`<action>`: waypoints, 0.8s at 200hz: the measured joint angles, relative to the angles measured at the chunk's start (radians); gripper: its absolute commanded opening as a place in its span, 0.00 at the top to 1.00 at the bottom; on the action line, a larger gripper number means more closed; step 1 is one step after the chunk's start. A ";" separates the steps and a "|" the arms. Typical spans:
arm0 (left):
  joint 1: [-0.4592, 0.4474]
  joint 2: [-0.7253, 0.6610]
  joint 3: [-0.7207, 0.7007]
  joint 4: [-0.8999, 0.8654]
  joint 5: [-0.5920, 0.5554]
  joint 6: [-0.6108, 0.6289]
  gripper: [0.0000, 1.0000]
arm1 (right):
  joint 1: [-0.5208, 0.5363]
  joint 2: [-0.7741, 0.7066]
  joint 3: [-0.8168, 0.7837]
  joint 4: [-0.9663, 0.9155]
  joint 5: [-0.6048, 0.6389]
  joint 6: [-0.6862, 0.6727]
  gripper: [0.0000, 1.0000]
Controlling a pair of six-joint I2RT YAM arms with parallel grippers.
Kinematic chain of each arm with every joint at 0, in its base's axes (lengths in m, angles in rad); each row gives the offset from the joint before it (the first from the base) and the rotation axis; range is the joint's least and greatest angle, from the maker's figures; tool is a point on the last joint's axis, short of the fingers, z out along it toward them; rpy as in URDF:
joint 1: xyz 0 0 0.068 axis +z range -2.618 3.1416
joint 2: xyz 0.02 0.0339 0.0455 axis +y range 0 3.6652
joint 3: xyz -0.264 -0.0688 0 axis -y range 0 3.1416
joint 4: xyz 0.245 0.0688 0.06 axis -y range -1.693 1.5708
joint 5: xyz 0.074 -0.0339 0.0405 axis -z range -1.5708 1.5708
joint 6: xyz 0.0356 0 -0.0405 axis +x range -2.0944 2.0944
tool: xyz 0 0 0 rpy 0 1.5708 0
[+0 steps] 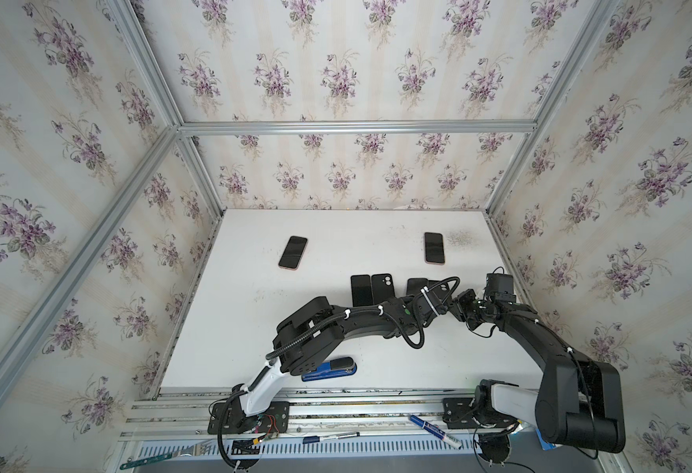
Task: Take the phone out of the phone case
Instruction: Place the phone at the middle-right of the table, then place the phone case at the middle-right of the table.
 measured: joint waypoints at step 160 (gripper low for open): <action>0.203 -0.590 -0.236 -0.041 0.196 -0.369 0.00 | 0.006 0.187 -0.060 0.222 0.037 -0.109 1.00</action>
